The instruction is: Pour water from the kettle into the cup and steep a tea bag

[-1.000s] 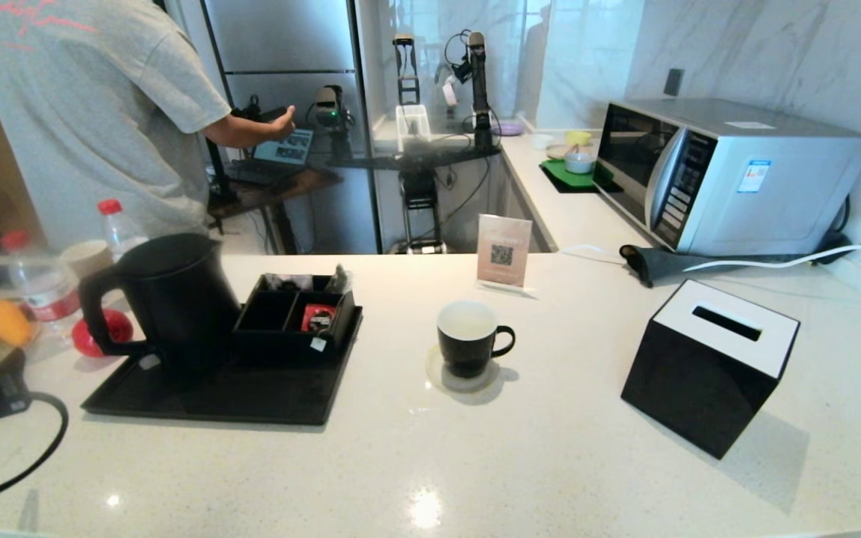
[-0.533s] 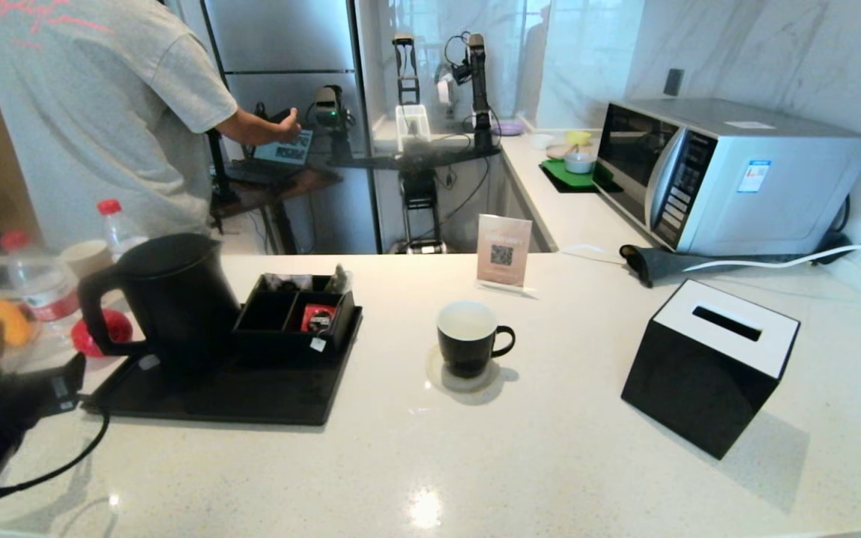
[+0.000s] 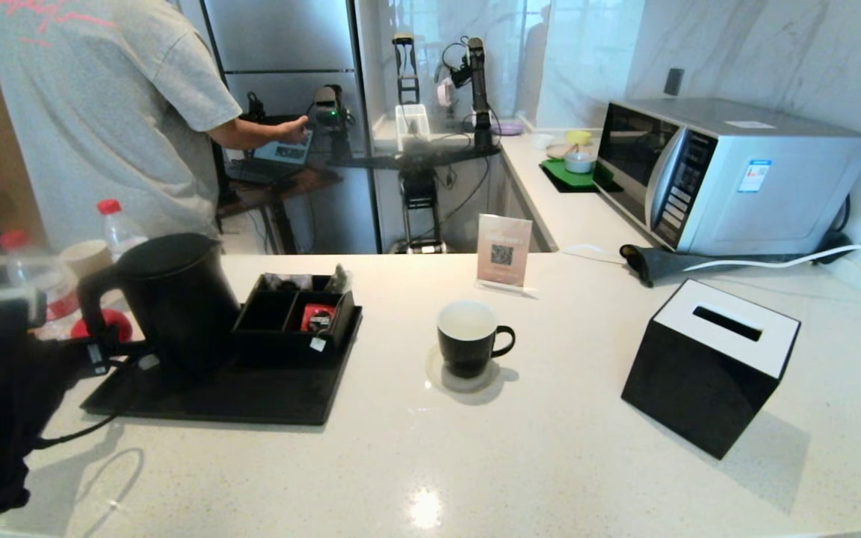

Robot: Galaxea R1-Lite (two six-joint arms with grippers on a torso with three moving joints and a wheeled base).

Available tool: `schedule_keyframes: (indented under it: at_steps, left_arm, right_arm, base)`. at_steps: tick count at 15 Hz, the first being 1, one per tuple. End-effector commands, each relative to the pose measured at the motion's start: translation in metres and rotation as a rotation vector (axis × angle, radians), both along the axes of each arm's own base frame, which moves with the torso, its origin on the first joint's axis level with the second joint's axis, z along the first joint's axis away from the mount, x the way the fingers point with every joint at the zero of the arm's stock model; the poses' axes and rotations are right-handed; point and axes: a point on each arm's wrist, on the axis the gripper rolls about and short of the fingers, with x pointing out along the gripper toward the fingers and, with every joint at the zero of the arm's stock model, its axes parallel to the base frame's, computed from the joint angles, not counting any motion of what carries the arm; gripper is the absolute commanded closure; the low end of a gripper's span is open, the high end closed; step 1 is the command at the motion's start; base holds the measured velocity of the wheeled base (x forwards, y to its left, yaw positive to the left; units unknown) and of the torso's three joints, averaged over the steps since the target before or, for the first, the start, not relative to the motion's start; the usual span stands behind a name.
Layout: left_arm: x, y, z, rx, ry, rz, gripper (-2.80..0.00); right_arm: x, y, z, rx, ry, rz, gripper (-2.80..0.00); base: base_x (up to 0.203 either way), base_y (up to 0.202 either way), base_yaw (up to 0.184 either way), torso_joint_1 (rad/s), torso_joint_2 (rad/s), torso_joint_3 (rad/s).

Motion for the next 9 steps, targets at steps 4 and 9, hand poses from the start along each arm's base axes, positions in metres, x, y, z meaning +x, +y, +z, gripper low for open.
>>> schedule_keyframes:
  at_steps: [4,9]
  left_arm:
    - [0.022,0.008,-0.004,0.041,-0.051,-0.006,-2.8]
    - [0.04,0.011,-0.005,0.065,-0.082,-0.016,-2.8]
  right_arm:
    - [0.0,0.0,0.0,0.001,0.001,0.0,0.0]
    - [0.0,0.0,0.0,0.0,0.001,0.0,0.0]
  base:
    - [0.0,0.0,0.0,0.0,0.0,0.0]
    - [0.0,0.0,0.0,0.0,0.0,0.0]
